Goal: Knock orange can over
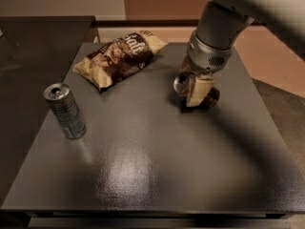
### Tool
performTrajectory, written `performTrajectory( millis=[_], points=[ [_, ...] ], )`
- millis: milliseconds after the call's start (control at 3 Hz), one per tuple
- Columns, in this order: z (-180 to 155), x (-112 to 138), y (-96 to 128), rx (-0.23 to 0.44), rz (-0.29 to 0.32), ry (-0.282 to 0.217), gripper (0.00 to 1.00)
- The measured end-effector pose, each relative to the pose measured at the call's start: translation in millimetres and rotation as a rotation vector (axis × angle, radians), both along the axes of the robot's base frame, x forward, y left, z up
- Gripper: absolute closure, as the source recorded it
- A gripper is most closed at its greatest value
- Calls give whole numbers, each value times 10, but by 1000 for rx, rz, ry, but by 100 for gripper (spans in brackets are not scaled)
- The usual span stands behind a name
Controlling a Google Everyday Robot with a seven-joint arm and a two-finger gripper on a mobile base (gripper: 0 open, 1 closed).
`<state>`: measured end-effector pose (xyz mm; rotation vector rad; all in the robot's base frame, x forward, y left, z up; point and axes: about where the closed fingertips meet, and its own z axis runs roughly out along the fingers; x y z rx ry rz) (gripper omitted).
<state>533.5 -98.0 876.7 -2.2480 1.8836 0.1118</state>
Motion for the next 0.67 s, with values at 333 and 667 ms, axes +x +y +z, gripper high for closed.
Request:
performTrajectory(
  millis=[333, 667],
  points=[
    [-158, -103, 127, -5, 25, 25, 0],
    [-158, -103, 127, -5, 25, 24, 0]
  ],
)
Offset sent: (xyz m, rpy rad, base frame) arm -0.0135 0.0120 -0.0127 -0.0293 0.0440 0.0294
